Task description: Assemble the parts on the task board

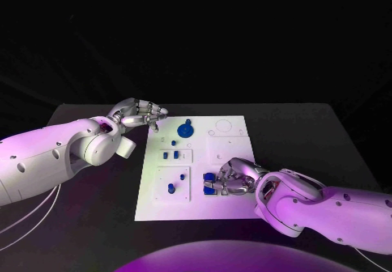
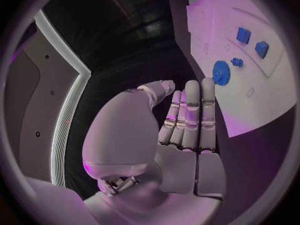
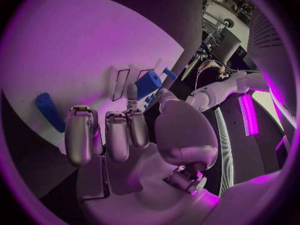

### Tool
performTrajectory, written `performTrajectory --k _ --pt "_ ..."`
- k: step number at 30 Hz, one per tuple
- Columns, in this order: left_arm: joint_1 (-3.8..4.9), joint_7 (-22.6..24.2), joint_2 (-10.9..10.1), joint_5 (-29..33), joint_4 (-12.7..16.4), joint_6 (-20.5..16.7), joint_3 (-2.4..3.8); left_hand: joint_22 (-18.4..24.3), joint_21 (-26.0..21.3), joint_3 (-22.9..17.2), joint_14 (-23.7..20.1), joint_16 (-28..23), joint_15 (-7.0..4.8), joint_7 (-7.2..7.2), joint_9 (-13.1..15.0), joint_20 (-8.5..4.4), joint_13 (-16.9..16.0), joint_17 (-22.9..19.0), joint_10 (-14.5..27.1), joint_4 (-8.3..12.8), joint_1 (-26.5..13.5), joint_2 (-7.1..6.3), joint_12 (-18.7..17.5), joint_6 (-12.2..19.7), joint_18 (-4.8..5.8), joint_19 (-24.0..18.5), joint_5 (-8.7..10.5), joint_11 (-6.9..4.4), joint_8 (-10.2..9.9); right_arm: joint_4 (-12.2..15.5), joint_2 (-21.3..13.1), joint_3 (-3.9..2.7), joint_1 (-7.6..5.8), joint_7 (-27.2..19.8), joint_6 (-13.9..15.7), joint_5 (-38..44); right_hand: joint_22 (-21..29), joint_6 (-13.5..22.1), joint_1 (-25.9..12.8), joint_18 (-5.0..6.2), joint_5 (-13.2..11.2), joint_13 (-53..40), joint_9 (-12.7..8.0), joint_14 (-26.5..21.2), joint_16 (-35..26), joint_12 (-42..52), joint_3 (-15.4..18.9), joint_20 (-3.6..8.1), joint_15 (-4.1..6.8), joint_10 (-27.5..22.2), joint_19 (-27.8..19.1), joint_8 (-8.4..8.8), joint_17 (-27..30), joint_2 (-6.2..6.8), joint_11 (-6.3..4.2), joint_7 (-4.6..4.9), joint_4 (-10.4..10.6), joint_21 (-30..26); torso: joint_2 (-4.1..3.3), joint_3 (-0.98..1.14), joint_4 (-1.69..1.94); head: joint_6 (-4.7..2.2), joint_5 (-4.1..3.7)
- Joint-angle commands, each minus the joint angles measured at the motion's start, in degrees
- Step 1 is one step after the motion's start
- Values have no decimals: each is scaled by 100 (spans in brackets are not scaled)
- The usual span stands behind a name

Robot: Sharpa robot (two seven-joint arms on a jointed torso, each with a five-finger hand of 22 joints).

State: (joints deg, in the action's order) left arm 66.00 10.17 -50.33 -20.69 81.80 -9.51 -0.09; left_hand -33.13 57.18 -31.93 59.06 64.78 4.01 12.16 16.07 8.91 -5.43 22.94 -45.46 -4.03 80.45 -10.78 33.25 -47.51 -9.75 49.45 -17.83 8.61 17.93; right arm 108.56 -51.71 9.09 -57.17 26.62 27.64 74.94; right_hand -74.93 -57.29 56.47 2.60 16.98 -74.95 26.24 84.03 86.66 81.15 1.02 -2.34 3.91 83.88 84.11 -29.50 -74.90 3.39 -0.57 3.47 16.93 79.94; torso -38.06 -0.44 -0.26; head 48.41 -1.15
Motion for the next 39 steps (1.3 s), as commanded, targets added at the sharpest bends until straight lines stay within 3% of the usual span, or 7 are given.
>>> performTrajectory --k 1,10,15,24,31,39 --pt "3 27 2 -14 14 58 3 8 -19 33 -37 12 -5 -8 9 38 -3 7 32 -10 -33 22 30 43 -84 -12 -17 0 -4 74 -46 0 8 -52 -49 121 -1231 37 -56 -53 22 -571 5 422 9 -32 43 33 36 32 262 -42 -606 -28 -13 0 4 -7 2 -1 -3 -2 -2" --pt "3 28 -2 -16 11 55 3 9 -20 34 -41 13 -4 -7 10 39 -3 8 37 -13 -36 24 36 45 -84 -14 -17 1 -4 230 -244 -1 8 -112 -143 174 -1235 43 -28 -56 26 -577 7 425 14 -30 39 34 38 36 267 -53 -621 -74 -15 -2 -9 7 0 -4 3 -1 -3" --pt "3 23 -13 -16 9 53 3 9 -20 34 -41 13 -4 -7 10 39 -3 8 37 -13 -36 24 36 45 -84 -14 -17 1 -4 279 -345 -1 -9 -249 -392 139 -1249 87 836 -65 25 -654 -9 442 44 20 -8 43 48 82 284 -114 -701 72 -27 -15 -35 49 0 -1 1 12 16" --pt "2 19 -13 -16 14 65 3 9 -20 34 -41 13 -4 -7 10 39 -3 8 37 -13 -36 24 36 45 -84 -14 -17 1 -4 271 -374 -1 -25 -339 -538 49 -1254 84 1017 -69 25 -668 -21 445 50 26 -11 46 51 90 289 -125 -717 120 -32 -19 -41 65 -7 -3 10 5 16" --pt "2 25 -17 -16 20 61 3 9 -20 34 -41 13 -4 -7 10 39 -3 8 37 -13 -36 24 36 45 -84 -14 -17 1 -4 174 -323 -1 -27 -294 -526 32 -1255 83 1107 -69 30 -670 -31 446 53 23 -41 48 52 90 290 -126 -725 82 -33 -19 -32 67 -9 -6 17 18 21" --pt "2 25 -29 -16 27 56 3 9 -20 34 -41 13 -4 -7 10 39 -3 8 37 -13 -36 24 36 45 -84 -14 -17 1 -4 61 -299 -1 -27 -172 -425 36 -1255 73 1041 -70 27 -674 -50 446 54 20 -69 47 50 93 291 -128 -727 -89 -30 -16 -12 68 -5 -4 11 28 46"
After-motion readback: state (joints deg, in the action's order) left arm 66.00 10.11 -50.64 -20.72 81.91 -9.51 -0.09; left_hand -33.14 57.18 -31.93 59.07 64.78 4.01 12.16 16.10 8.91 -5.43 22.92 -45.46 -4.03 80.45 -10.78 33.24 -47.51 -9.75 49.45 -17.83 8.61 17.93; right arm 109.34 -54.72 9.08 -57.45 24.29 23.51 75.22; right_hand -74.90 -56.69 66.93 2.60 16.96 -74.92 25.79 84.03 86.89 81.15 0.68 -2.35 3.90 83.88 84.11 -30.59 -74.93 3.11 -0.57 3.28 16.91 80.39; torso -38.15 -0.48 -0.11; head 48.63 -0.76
